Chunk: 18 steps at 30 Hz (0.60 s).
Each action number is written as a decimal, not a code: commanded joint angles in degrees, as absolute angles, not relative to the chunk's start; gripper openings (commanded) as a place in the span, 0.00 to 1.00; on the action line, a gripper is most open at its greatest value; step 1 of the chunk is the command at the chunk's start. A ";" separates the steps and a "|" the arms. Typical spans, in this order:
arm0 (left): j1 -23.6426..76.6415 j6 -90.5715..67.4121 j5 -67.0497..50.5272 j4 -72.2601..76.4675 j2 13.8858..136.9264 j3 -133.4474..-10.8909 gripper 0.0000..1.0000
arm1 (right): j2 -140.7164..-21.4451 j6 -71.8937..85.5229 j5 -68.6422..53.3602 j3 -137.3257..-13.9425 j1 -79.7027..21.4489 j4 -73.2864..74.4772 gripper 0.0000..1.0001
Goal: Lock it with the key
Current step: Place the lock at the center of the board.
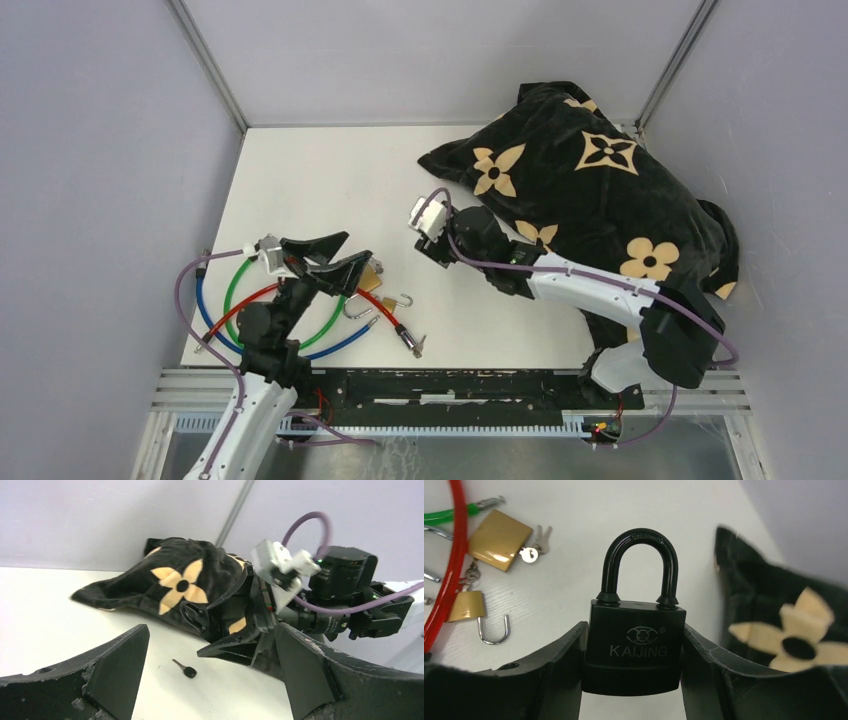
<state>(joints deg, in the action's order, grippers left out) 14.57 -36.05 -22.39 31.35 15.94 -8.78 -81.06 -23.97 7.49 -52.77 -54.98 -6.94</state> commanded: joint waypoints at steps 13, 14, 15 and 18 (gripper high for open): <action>11.80 -37.88 -14.15 27.01 12.75 -7.21 1.00 | -98.85 8.60 4.36 -62.18 -46.12 9.05 0.03; 11.78 -37.92 -14.07 27.05 12.67 -7.16 1.00 | -99.40 8.70 4.01 -62.41 -46.03 8.99 0.05; 11.87 -37.96 -14.04 27.06 12.66 -7.12 1.00 | -99.93 8.84 3.93 -62.54 -45.89 8.83 0.08; 11.78 -37.97 -13.96 27.07 12.59 -7.12 1.00 | -101.36 8.93 4.64 -62.51 -45.14 8.49 0.26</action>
